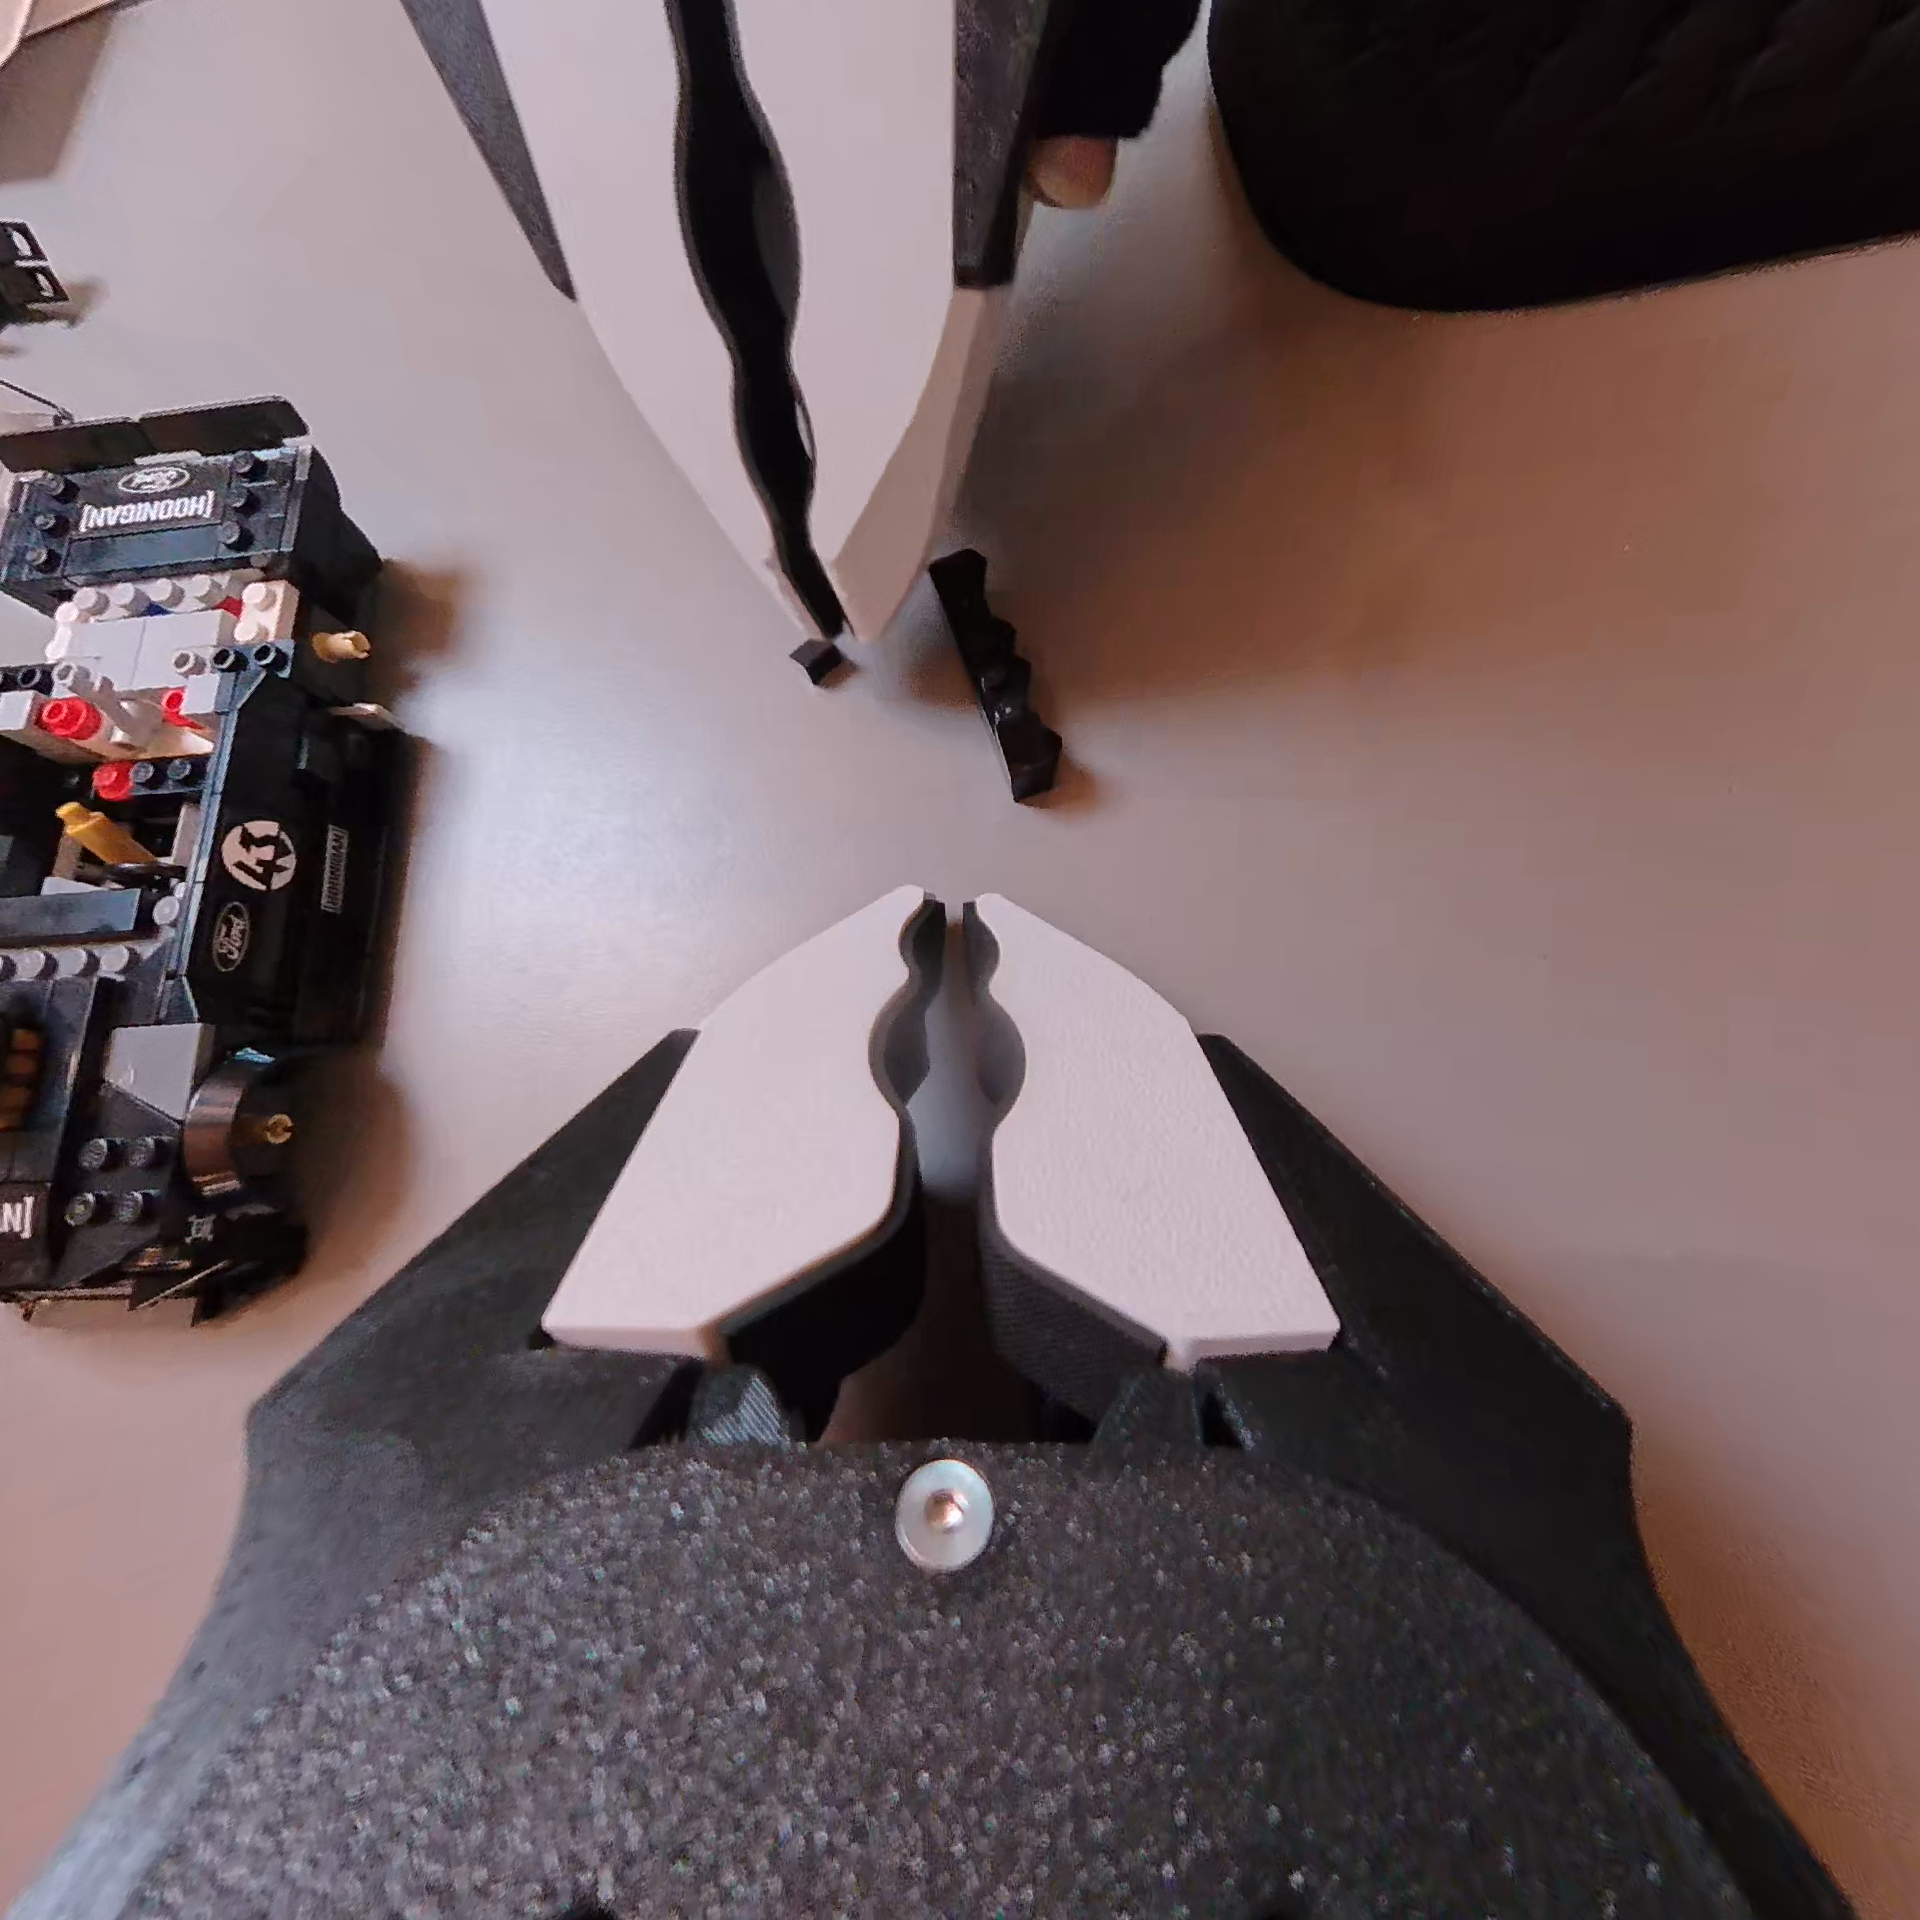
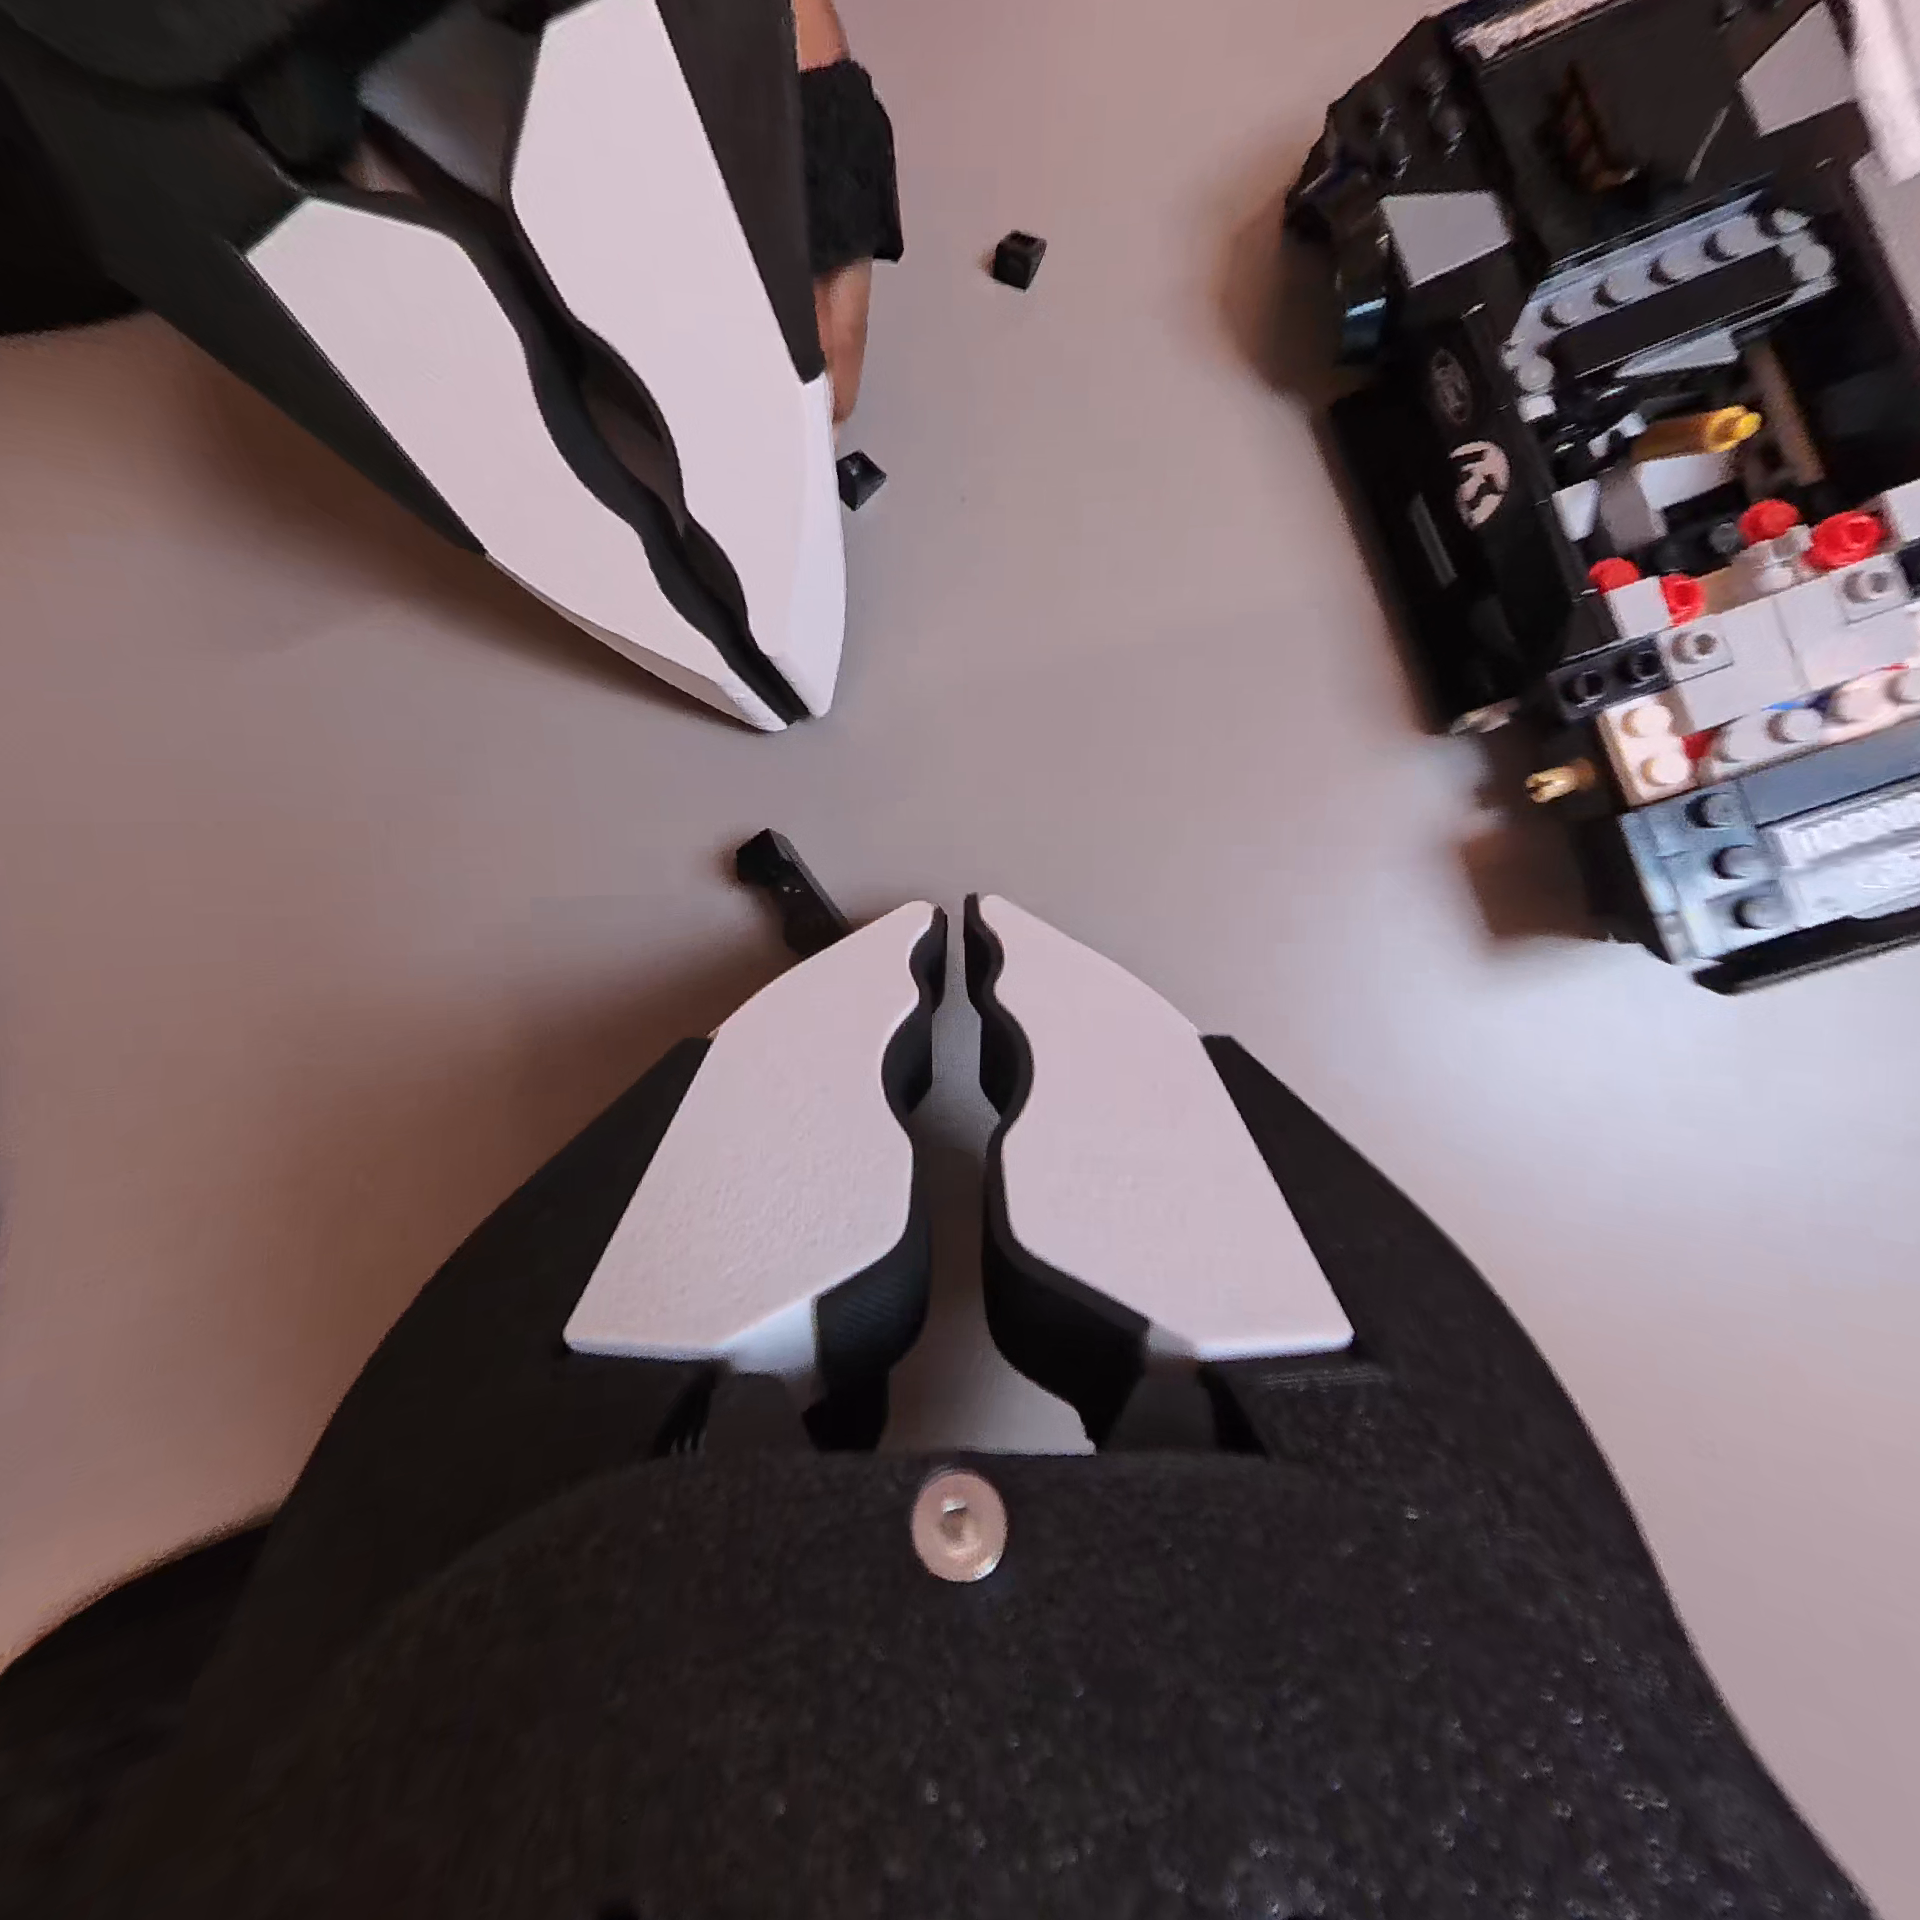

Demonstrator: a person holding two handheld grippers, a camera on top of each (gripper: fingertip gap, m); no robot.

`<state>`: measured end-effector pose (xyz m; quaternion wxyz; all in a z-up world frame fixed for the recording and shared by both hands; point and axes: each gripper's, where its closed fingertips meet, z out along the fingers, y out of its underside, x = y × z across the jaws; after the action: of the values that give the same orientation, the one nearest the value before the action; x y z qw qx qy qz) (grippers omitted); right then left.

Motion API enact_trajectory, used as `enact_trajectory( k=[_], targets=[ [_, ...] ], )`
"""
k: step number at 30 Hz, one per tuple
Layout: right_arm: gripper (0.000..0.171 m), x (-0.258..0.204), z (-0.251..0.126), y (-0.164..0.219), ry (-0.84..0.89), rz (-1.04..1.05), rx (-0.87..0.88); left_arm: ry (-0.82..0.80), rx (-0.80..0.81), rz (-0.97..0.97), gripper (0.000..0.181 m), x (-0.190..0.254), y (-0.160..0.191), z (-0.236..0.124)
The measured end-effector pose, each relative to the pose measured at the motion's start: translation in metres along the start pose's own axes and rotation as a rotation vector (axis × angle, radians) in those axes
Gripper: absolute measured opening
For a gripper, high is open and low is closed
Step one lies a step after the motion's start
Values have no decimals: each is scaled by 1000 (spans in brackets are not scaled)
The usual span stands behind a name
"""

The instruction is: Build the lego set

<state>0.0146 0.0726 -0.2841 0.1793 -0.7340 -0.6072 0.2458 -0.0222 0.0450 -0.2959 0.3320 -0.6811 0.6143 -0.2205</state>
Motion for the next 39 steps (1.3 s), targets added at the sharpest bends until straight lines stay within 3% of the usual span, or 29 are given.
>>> enact_trajectory(
  k=[7,16,31,39],
  targets=[
    [16,11,-2,7,30,-224,-68,-1,2,5,2,0,0,0],
    [16,11,7,6,-76,-330,-107,28,14,10,13,6,-3,1],
    [9,9,-9,10,16,-141,38,80,-29,27,20,9,-18,15],
    [9,-21,-19,9,104,-85,65,178,-55,130,12,10,-22,22]
  ],
)
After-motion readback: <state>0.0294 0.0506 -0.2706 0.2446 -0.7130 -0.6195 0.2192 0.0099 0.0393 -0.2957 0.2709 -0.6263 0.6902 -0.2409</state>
